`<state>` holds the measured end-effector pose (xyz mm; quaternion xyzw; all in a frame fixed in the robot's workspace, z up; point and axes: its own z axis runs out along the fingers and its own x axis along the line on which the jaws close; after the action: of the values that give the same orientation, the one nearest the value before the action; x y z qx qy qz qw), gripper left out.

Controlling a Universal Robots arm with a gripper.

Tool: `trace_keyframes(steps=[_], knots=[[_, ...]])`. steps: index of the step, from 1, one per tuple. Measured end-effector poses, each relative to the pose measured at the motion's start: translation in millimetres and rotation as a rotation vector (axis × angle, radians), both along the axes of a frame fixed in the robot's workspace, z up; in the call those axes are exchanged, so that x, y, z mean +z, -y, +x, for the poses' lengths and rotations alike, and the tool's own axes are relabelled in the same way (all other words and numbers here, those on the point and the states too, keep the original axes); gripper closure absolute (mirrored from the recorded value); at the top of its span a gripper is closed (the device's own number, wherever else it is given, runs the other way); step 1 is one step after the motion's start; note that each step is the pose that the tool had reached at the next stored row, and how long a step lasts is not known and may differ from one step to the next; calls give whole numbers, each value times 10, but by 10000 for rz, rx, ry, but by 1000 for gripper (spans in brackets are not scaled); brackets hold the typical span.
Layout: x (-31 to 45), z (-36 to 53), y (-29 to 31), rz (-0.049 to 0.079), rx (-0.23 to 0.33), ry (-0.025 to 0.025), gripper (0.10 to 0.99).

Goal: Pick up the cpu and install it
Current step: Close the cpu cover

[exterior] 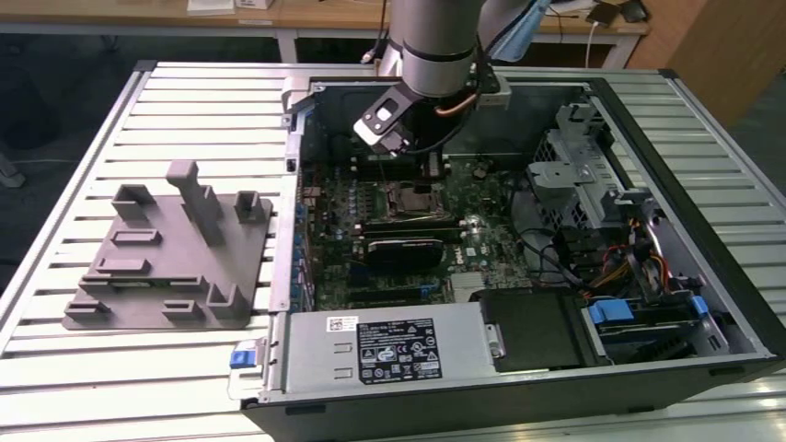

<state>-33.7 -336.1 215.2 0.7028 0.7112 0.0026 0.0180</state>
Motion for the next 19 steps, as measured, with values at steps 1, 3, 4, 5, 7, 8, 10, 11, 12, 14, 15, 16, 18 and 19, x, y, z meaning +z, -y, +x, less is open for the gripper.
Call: trace_keyframes(steps=[1, 3, 4, 5, 7, 8, 10, 11, 12, 14, 15, 16, 18, 19], knots=[[-1, 0, 0, -6, 195, 0, 980], [-2, 0, 0, -17, 555, 0, 980], [-2, 0, 0, -22, 735, 0, 980], [-3, 0, 0, -28, 915, 0, 980], [-4, 0, 0, -38, 1276, 0, 980], [-4, 0, 0, -44, 1465, 0, 980], [-6, 0, -1, -50, 1825, 1, 980], [-6, 0, -1, -52, 2005, 2, 980], [-6, 0, -1, -53, 2186, 1, 980], [-6, -1, 0, -54, 2545, 3, 980], [-6, -1, 0, -54, 2741, 3, 980], [-6, -1, 0, -54, 2921, 4, 980], [-6, -1, 0, -54, 3280, 5, 980], [-6, -1, 0, -54, 3460, 5, 980]])
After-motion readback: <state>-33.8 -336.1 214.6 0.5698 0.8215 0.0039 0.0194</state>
